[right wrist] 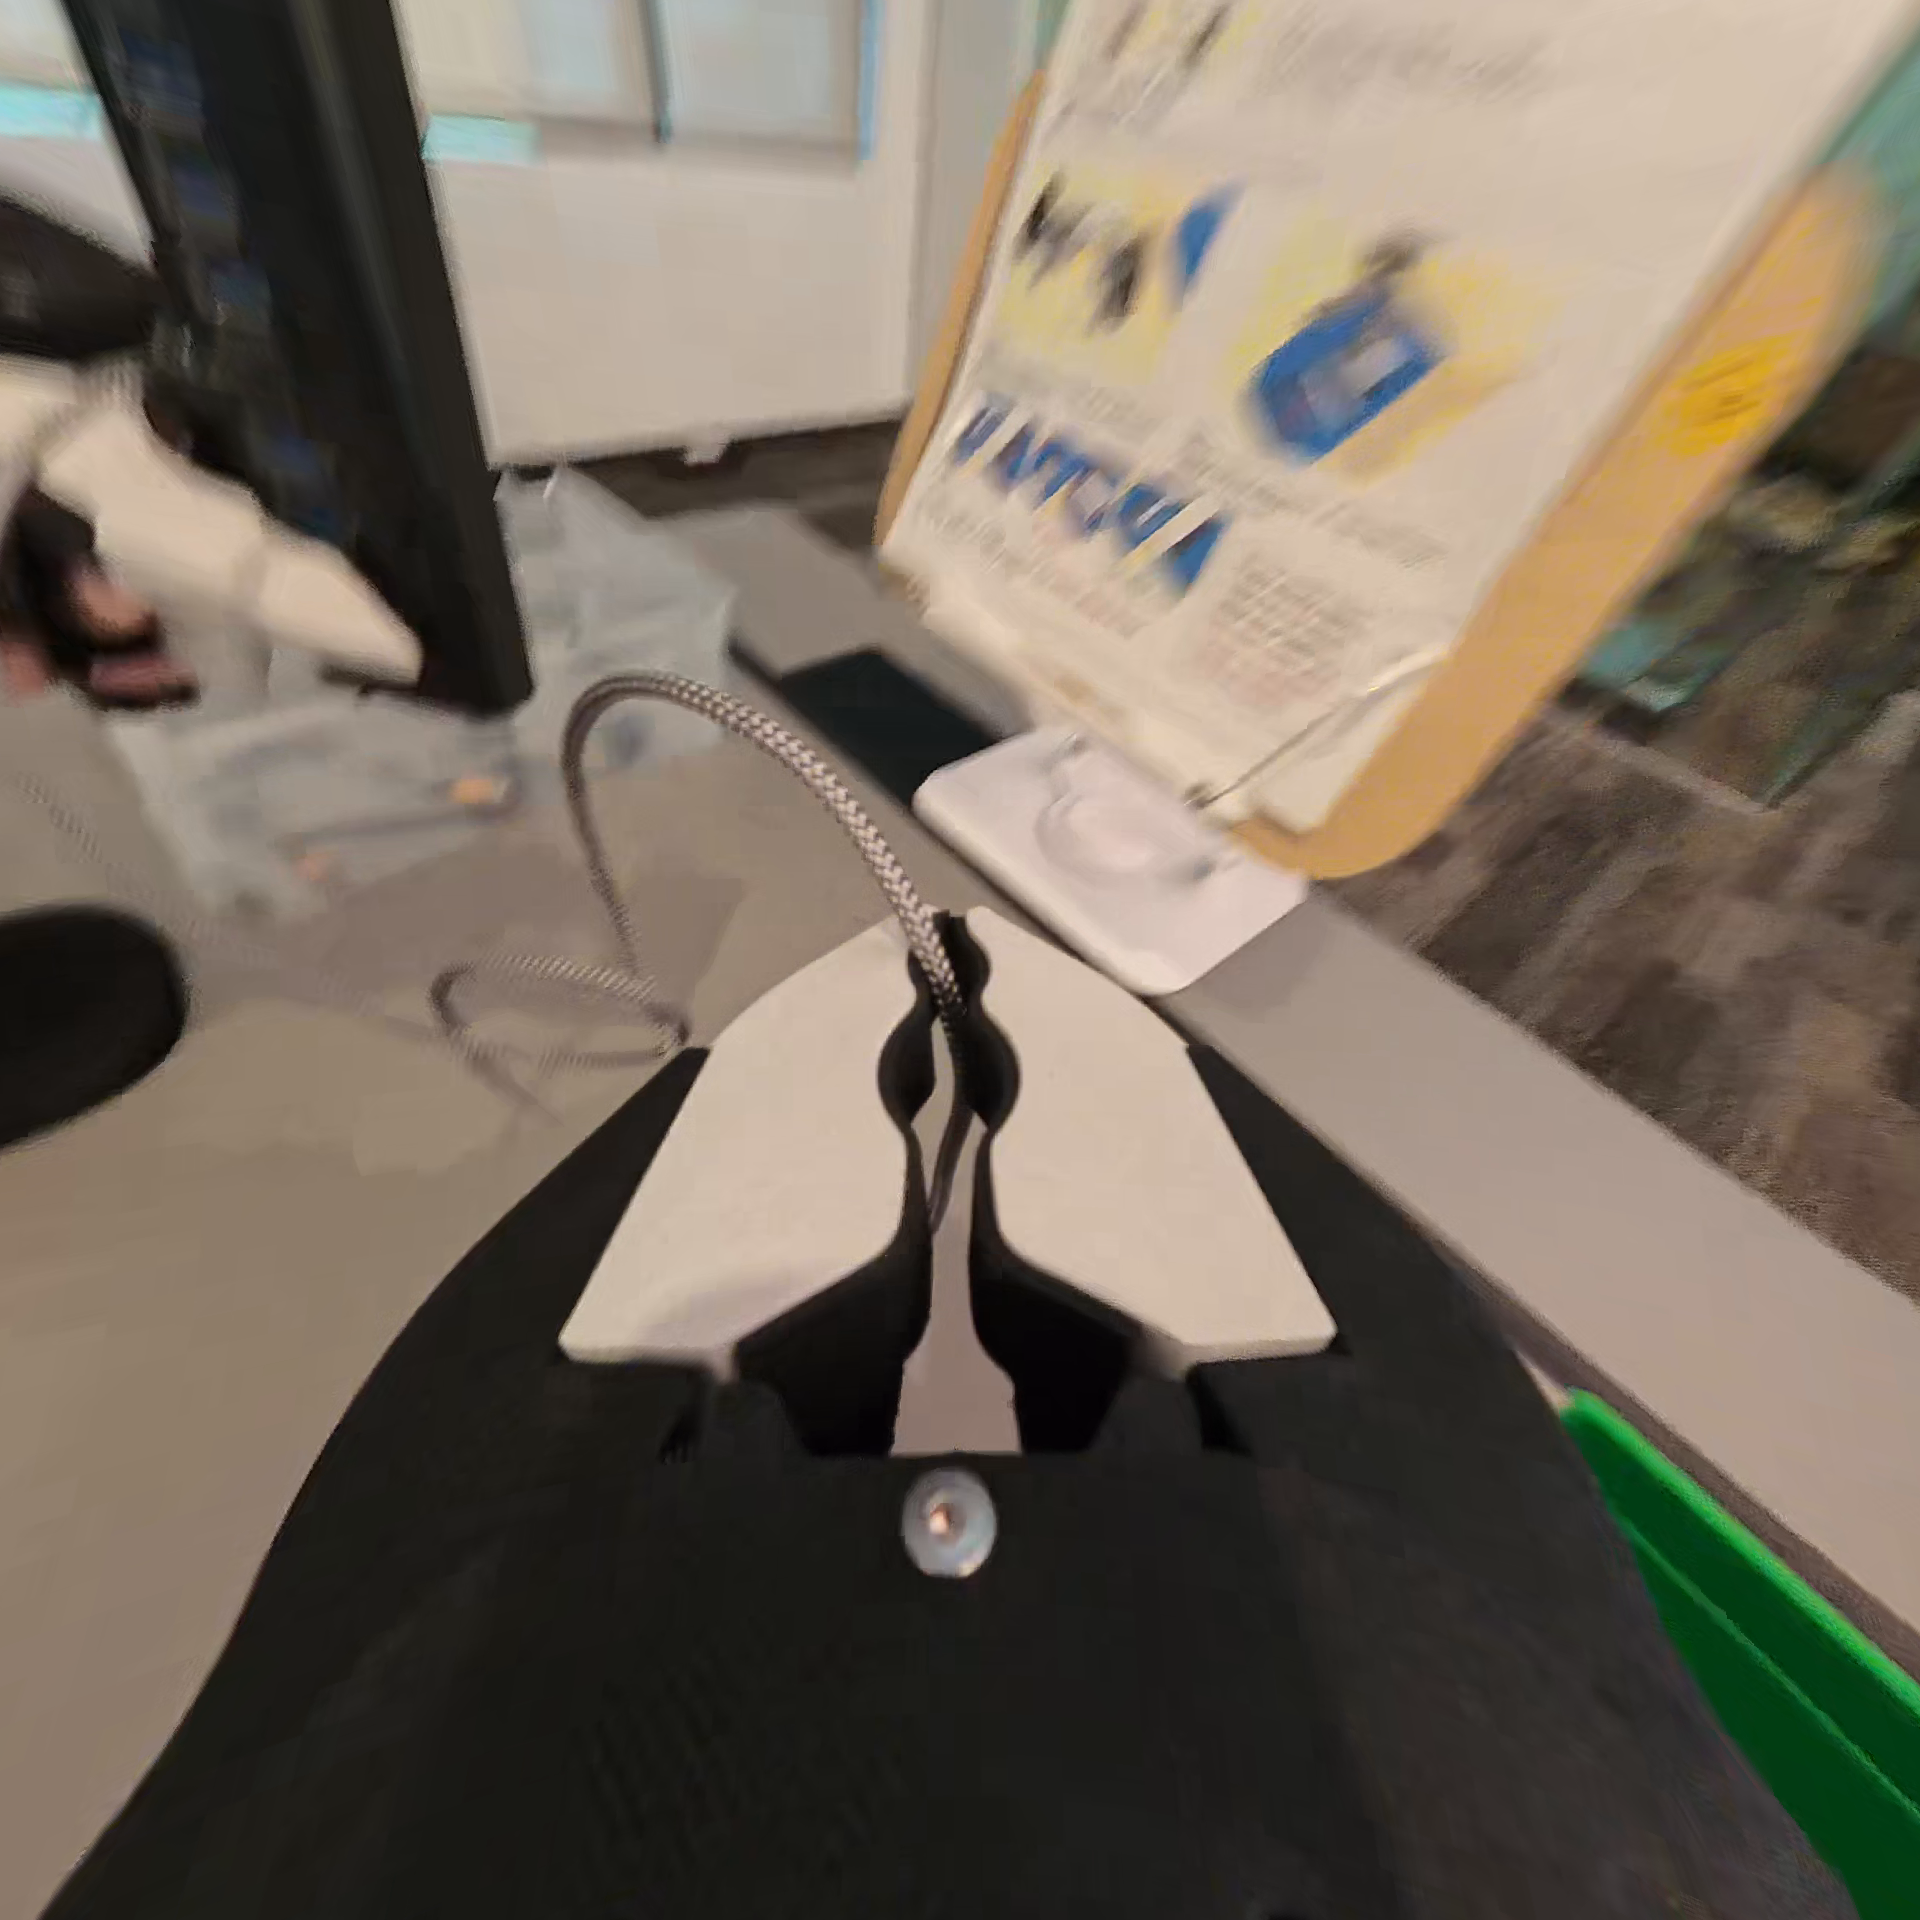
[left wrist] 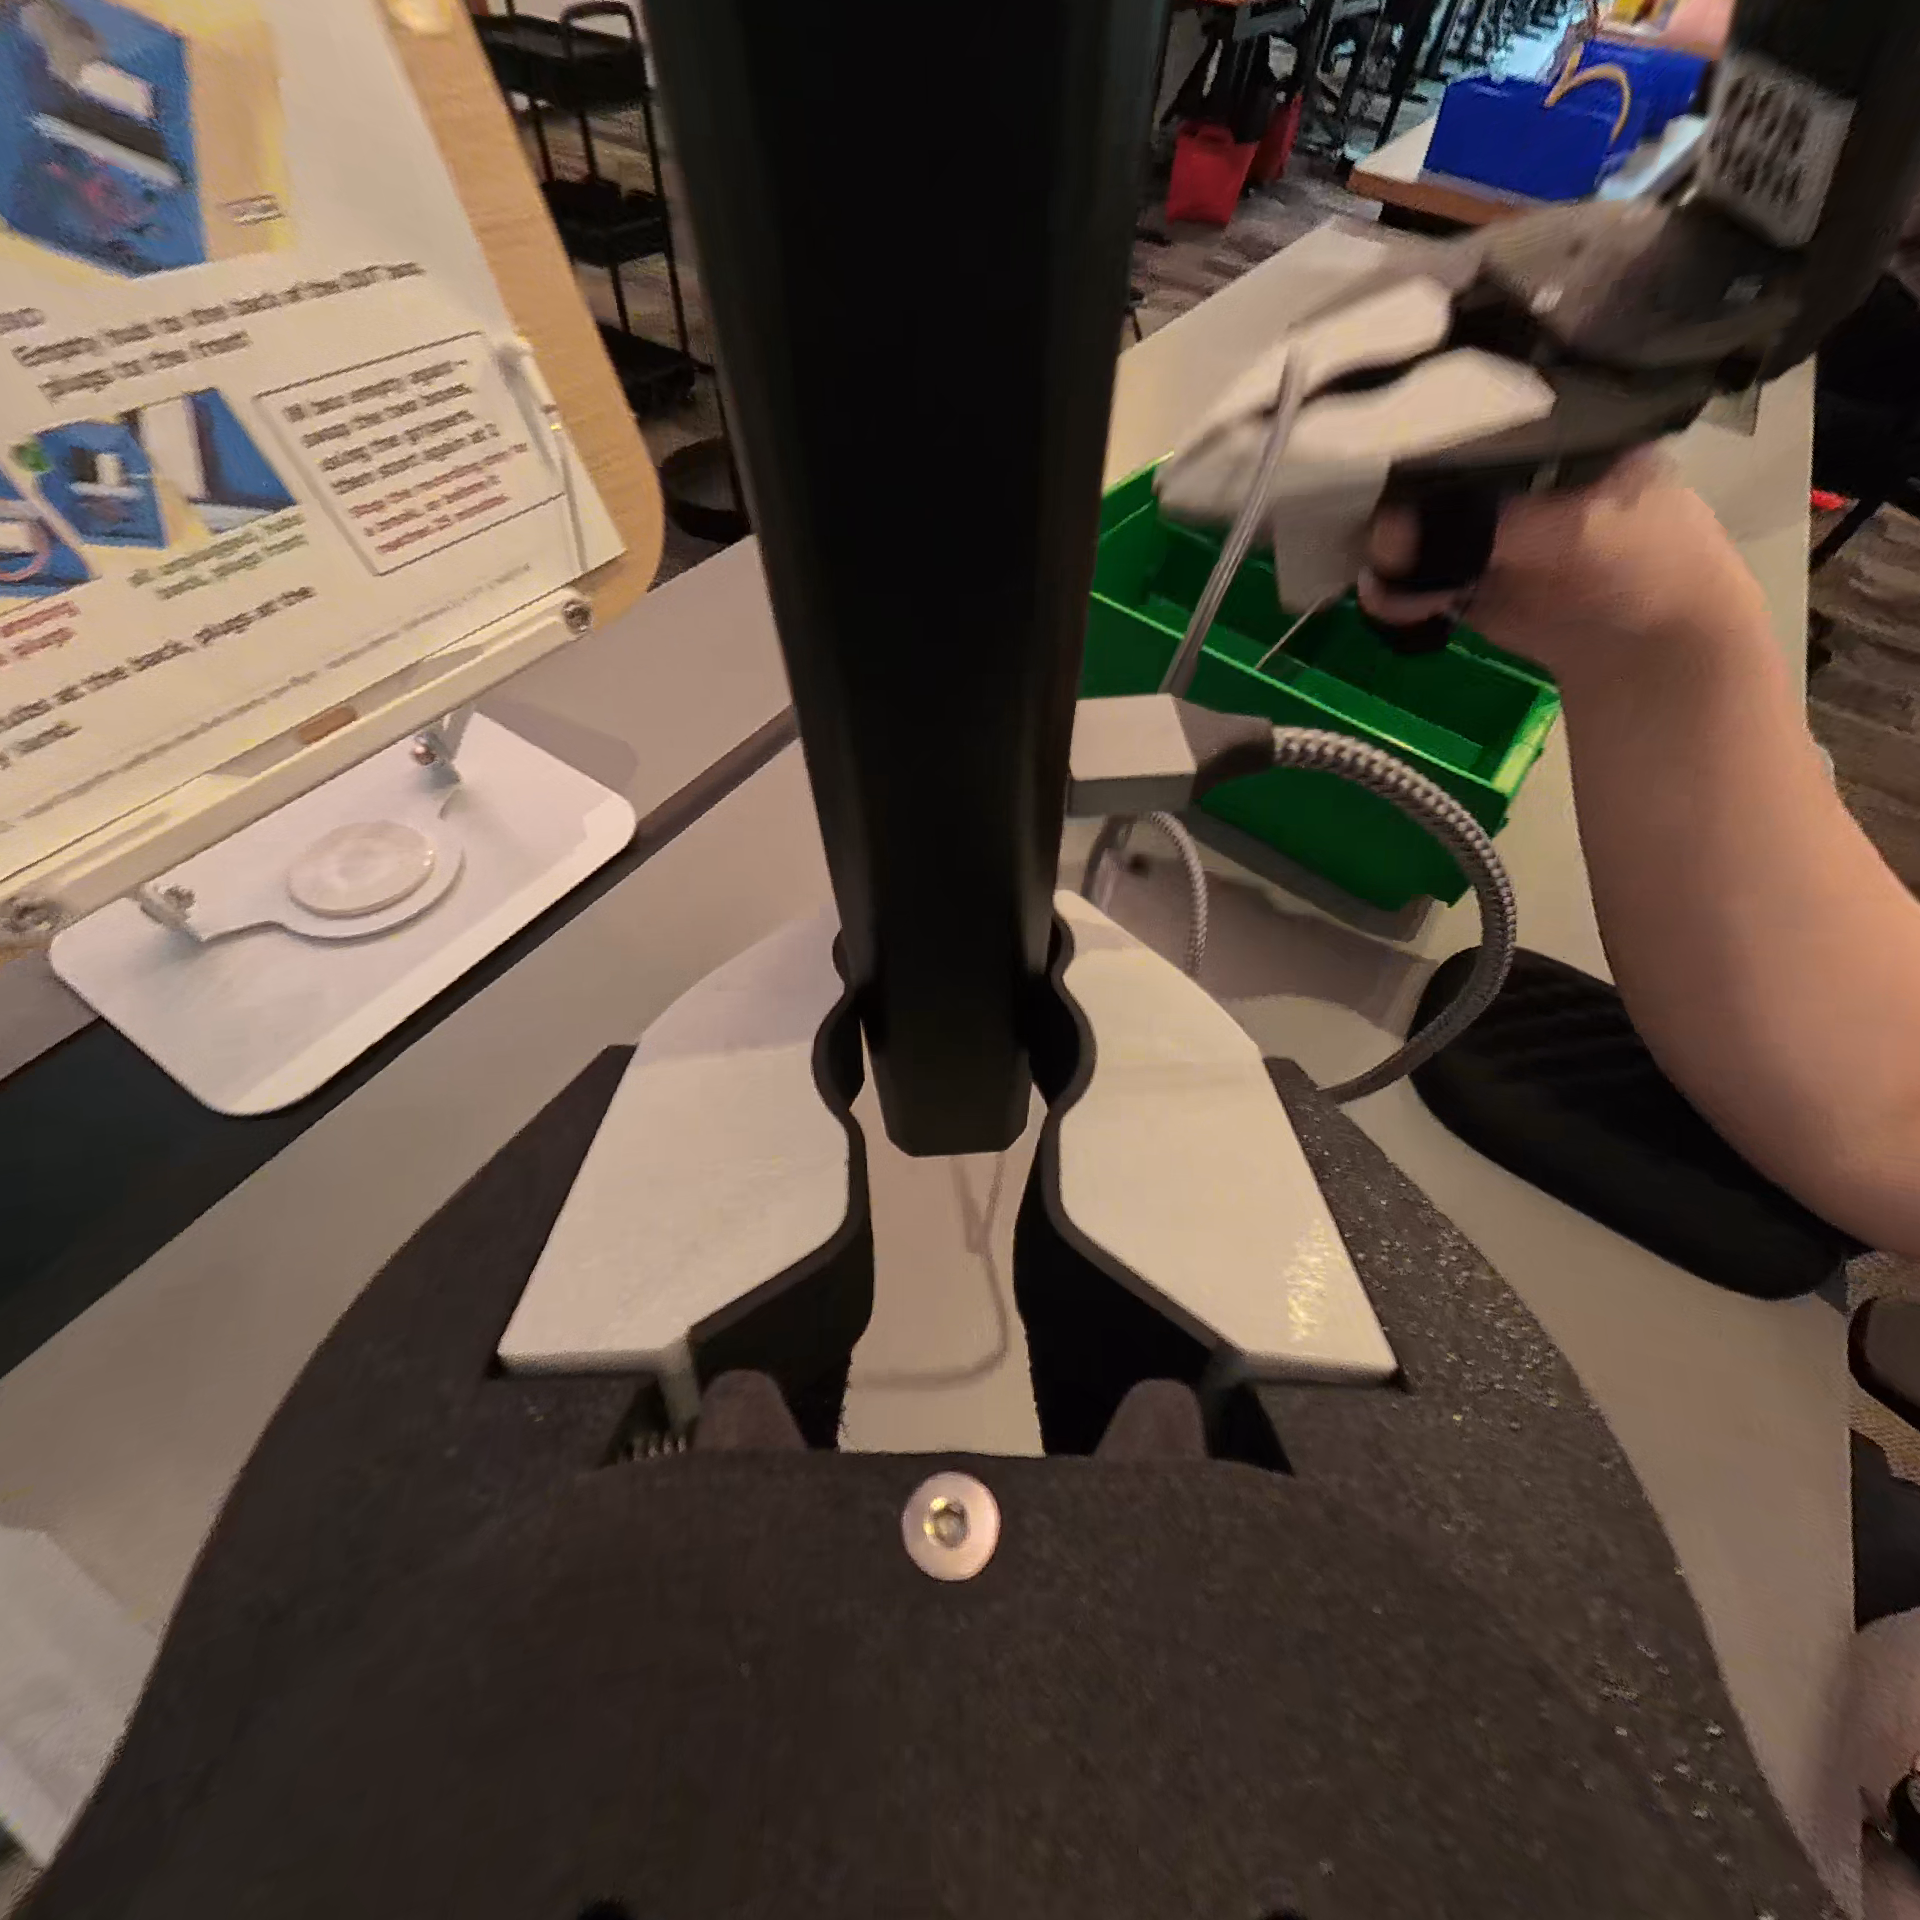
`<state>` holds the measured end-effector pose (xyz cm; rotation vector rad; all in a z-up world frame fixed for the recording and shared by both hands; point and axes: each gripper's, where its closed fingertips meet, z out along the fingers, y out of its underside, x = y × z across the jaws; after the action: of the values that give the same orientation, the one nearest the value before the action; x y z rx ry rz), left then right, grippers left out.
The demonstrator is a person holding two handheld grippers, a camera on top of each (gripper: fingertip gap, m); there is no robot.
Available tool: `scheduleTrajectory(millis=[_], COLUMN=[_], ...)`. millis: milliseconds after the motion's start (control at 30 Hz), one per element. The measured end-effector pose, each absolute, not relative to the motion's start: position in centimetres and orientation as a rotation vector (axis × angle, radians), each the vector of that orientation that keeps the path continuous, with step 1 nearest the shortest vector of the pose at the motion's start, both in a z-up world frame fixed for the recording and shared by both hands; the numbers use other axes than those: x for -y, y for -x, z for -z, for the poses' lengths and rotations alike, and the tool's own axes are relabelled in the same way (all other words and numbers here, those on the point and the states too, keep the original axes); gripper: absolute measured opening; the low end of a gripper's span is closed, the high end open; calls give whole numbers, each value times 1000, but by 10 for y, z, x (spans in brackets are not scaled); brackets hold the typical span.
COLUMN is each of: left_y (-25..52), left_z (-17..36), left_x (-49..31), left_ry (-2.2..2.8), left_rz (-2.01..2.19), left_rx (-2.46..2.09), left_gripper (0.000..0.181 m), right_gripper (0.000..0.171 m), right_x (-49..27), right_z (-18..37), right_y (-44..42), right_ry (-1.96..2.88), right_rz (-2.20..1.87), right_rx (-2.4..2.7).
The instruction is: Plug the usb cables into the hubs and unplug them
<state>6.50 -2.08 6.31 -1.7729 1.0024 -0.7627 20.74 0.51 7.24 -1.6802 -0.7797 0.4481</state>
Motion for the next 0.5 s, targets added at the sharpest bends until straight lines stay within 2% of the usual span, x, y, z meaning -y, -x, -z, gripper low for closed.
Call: scheduleTrajectory(millis=[33,100,200,367,500], left_y=[-74,-100,-156,-267,-341], left_z=[-65,-75,-104,-131,-145], left_x=[22,21,9,-28,-48], left_ry=[1770,1759,1730,1724,1681], left_rz=[753,767,789,675,634], left_rx=[-1020,-1063,-1144,-1291,-1346], left_gripper=[28,28,28,28,28], right_gripper=[0,0,1,0,0], right_x=[-7,-7,-3,-8,-9], right_z=[-90,-118,-130,-83,-71], right_y=[-228,-276,-356,-473,-511], right_ry=[1615,1513,1447,1572,1523], right_rz=[-426,-341,-157,81,113], right_rx=[695,529,332,46,-100])
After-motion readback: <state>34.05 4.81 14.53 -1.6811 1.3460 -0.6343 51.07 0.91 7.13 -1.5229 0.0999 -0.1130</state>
